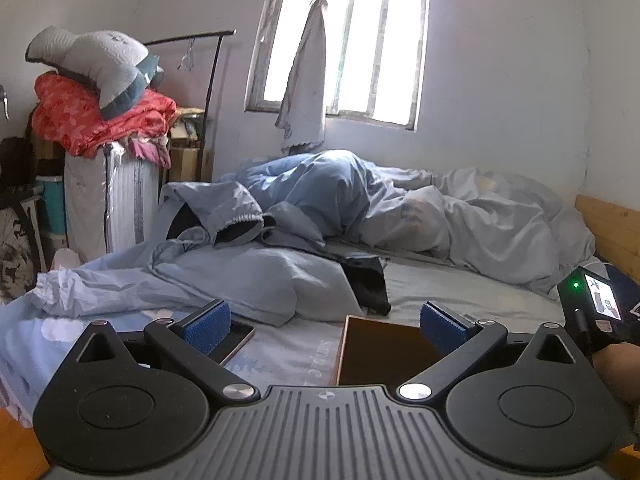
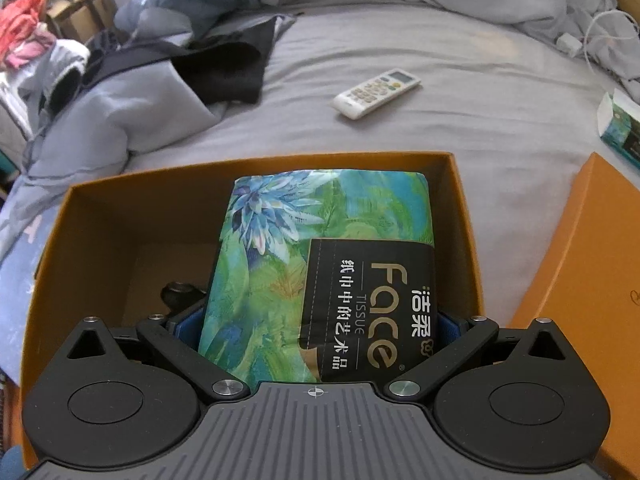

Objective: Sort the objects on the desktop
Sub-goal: 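Lower the tissue pack into the orange box with the right gripper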

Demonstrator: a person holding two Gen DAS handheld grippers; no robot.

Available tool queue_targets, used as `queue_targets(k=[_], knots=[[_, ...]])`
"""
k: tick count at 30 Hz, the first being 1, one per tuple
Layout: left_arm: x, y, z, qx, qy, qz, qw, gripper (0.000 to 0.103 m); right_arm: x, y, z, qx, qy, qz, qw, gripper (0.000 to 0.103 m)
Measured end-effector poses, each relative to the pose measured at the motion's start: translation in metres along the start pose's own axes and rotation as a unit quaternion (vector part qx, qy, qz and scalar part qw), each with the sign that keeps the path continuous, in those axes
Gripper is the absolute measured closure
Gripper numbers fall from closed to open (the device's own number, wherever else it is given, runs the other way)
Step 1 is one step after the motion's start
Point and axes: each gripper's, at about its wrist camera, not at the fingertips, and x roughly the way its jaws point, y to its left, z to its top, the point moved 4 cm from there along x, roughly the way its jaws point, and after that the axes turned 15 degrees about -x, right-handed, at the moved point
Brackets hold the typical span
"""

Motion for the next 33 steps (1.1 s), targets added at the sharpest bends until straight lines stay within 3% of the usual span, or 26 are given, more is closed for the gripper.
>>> queue_targets(k=[20,33], knots=[[0.004,0.001,-0.002,0.007,0.02,0.001,0.9998,0.0,0.022,0.021,0.009,-0.038,0.033,-0.047,0.998,0.0],[0.004,0.001,-0.003,0.008,0.03,0.0,0.9995,0.0,-0.007,0.015,0.013,-0.039,0.013,-0.05,0.998,0.0]])
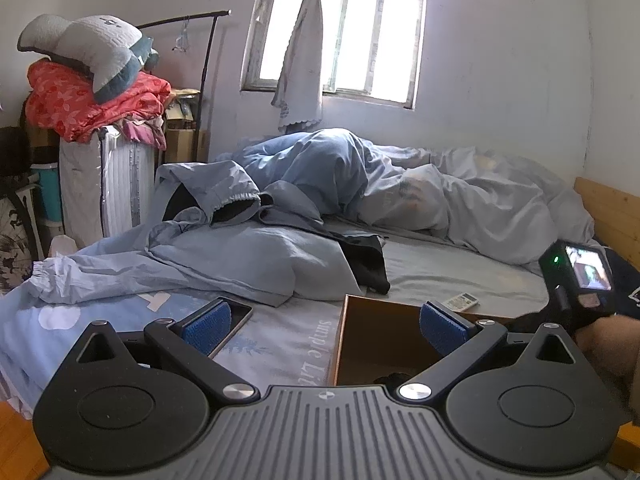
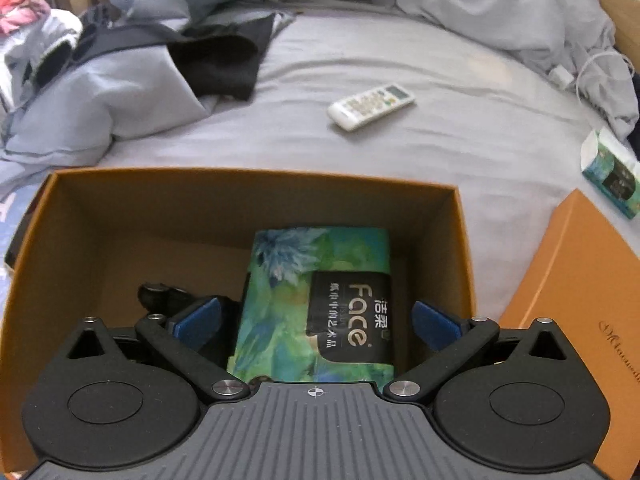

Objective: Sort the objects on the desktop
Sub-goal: 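Lower the tissue pack into the orange box with the right gripper, then open the right gripper and raise it out of the box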

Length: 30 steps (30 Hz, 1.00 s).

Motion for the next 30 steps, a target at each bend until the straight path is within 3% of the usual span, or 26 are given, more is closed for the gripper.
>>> queue_targets(k=[8,15,23,30], knots=[[-0.005,-0.001,0.001,0.006,-0.006,-0.002,1.0,0.0,-0.037,0.001,-0.001,-0.009,-0.03,0.016,0.999,0.0],[-0.005,-0.002,0.001,0.009,-0.006,-0.002,0.9999,0.0,-0.089,-0.005,-0.014,0.003,-0.085,0.045,0.995,0.0],[-0.003,-0.003,0.0,0.009,-0.002,-0.005,0.9999,0.0,-0.144,-0.03,-0.061,0.043,-0.15,0.047,0.987,0.0],[-0.007,-0.006,-0.002,0.012,0.005,-0.012,0.9998,0.0,-0.176,-0.046,-0.116,0.038,-0.203,-0.002,0.979,0.0]])
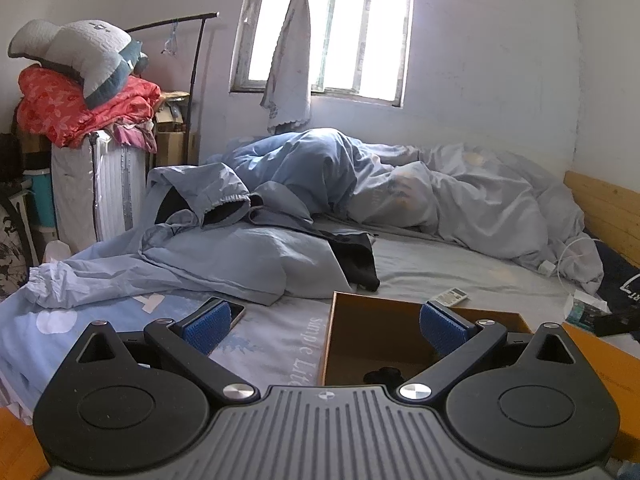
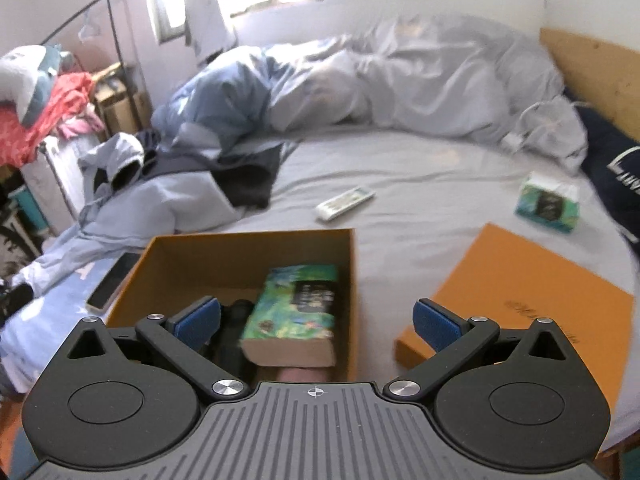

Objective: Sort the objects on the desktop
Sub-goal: 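Open the right gripper and raise it out of the box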

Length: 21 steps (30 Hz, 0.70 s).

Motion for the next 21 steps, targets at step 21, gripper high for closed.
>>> queue_targets(k=[21], knots=[[-0.014,-0.019,-0.014,0.033,0.0,-0.031,0.999,0.0,-0.032,-0.048,-0.071,0.029,-0.064,-0.017,0.997,0.0]])
